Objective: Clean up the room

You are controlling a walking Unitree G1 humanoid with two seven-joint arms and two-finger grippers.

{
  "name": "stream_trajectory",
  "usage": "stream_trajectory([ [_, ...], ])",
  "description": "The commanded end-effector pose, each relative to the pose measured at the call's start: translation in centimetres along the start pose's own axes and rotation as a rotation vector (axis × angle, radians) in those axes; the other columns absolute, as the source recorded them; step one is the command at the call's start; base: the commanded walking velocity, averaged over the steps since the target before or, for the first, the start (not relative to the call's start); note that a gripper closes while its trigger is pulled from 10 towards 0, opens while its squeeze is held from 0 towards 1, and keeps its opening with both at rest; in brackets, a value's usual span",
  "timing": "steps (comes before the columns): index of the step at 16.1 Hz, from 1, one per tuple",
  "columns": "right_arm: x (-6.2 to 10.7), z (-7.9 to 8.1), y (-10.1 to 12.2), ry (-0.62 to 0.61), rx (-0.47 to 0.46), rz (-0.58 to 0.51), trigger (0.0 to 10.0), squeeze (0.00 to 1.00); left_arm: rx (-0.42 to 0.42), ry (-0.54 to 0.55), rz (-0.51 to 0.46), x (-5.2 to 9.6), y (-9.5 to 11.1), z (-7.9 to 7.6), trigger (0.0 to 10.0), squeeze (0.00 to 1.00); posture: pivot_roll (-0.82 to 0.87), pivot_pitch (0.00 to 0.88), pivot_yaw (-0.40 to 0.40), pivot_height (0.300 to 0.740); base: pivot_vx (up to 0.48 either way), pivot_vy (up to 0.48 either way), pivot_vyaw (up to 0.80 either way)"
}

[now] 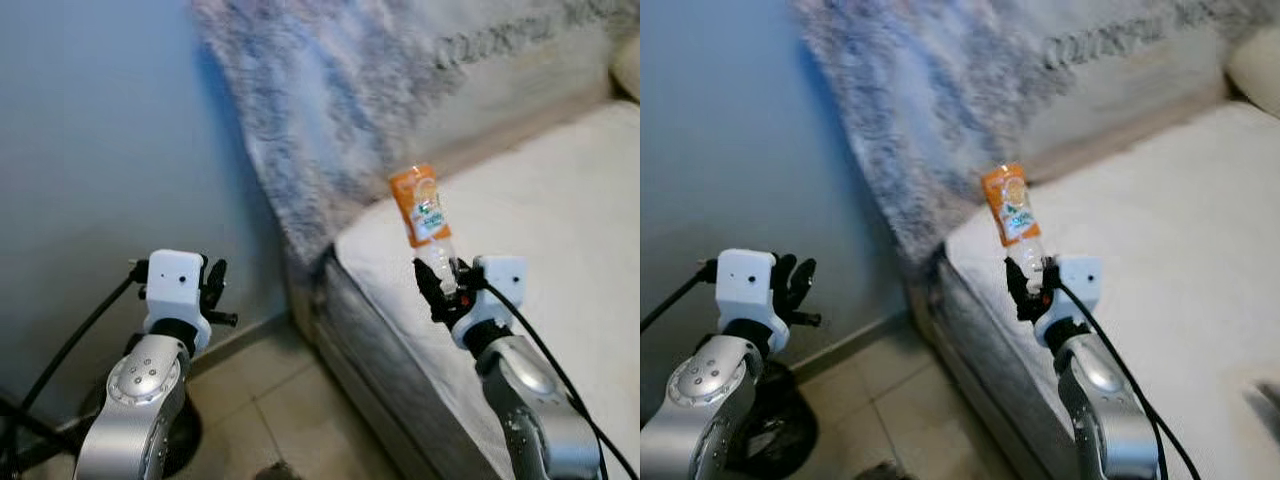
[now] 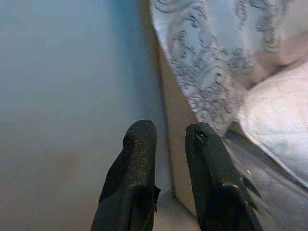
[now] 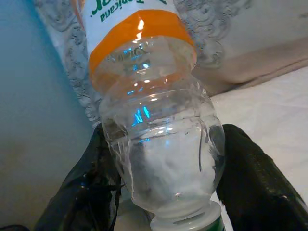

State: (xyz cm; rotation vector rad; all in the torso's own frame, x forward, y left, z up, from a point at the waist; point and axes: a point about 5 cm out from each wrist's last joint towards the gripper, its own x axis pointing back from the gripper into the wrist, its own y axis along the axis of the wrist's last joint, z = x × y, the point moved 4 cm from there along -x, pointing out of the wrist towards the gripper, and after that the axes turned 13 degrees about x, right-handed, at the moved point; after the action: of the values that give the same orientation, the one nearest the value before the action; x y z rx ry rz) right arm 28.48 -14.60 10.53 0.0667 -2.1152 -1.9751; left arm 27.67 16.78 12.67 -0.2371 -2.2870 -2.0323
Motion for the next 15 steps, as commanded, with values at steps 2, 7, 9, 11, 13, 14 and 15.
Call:
stream_trajectory([
  [2,-0.4,0.9,0.4,0.046,-0.033,-0.011,10.0,0.00,-0.012,0.009,0.019,0.2,-0.3,0.4,10.0,0.00,0.02,0.000,0.020,0.740,0.000,0.000,0.79],
  [7,-0.5,1.0,0.2,0.073,-0.057,0.000,10.0,0.00,-0.011,-0.001,0.015,0.1,-0.2,0.2,10.0,0.00,0.02,0.000,0.017,0.740,0.000,0.000,0.79],
  [9,-0.6,1.9,0.0,0.125,-0.022,0.017,10.0,0.00,-0.040,0.009,0.016,-0.1,-0.1,0.4,10.0,0.00,0.02,0.000,0.022,0.740,0.000,0.000,0.59],
  [11,-0.9,1.9,-0.4,0.093,-0.043,0.036,10.0,0.00,-0.045,0.008,0.013,-0.5,0.2,0.5,10.0,0.00,0.02,0.000,0.027,0.740,0.000,0.000,0.00],
  [13,-1.0,1.4,-0.8,0.058,-0.023,0.046,10.0,0.00,-0.045,0.008,0.006,-0.6,0.5,0.5,10.0,0.00,0.03,0.000,0.026,0.740,0.127,0.000,0.00],
  [14,-1.0,1.2,-0.8,0.043,-0.026,0.047,10.0,0.00,-0.044,0.008,0.005,-0.7,0.6,0.6,10.0,0.00,0.03,0.000,0.025,0.740,0.307,0.000,0.00],
  [15,-1.1,0.9,-1.0,0.019,-0.010,0.052,10.0,0.00,-0.044,0.008,0.004,-0.7,0.7,0.6,10.0,0.00,0.03,0.000,0.025,0.740,0.330,0.000,0.00],
])
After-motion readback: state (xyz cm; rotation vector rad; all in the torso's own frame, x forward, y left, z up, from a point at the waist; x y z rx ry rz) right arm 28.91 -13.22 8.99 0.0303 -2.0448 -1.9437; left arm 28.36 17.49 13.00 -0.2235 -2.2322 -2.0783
